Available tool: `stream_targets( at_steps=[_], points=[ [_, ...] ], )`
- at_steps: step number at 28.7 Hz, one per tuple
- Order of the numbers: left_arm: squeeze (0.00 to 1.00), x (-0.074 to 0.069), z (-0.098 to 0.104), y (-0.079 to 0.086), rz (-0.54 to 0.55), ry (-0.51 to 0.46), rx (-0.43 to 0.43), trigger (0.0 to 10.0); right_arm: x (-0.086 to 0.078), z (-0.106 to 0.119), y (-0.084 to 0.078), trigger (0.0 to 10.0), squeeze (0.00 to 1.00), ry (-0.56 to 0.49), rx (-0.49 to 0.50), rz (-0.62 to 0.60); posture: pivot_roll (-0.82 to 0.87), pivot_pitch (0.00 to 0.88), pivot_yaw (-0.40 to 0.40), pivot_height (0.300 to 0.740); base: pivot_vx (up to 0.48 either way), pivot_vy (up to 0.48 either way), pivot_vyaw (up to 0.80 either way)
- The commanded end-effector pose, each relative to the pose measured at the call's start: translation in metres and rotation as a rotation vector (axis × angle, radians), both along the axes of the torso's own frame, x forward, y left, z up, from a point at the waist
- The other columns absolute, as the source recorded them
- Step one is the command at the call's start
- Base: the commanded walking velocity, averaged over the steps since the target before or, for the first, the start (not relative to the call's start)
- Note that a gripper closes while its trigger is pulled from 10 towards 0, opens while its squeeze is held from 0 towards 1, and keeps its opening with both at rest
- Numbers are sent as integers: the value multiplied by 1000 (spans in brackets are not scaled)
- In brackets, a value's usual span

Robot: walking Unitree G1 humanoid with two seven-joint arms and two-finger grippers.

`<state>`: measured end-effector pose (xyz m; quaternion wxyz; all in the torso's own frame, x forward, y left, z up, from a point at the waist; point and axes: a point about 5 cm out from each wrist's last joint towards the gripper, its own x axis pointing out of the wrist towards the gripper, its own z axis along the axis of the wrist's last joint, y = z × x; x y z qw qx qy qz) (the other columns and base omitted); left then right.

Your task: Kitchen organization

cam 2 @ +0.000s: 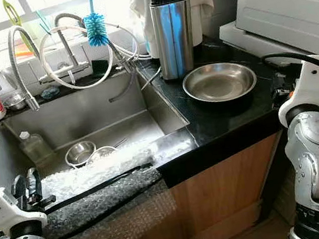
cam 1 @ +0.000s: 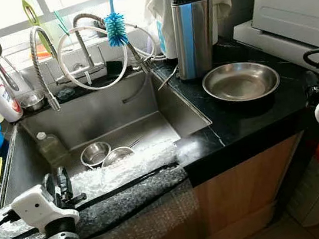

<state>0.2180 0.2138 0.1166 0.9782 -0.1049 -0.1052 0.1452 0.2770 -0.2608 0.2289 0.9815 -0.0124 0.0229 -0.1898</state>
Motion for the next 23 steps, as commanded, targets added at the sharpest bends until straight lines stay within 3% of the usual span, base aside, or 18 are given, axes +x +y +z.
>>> stream_targets(
  at_steps=[1, 17, 23],
  points=[
    [0, 3, -10, -7, -27, 59, -27, 10000, 3, 3, 4, 10000, 0, -13, 1, 15, -206, 0, 48, 740, 0, 0, 0],
    [0, 1, -2, -1, 17, 36, -10, 10000, 20, 3, 8, 10000, 0, -16, -3, 51, -132, 0, 11, 740, 0, 0, 0],
    [0, 2, -3, -10, 24, 24, -31, 10000, 24, 9, 3, 10000, 0, -24, -24, 53, -129, 0, -2, 740, 0, 0, 0]
  ],
)
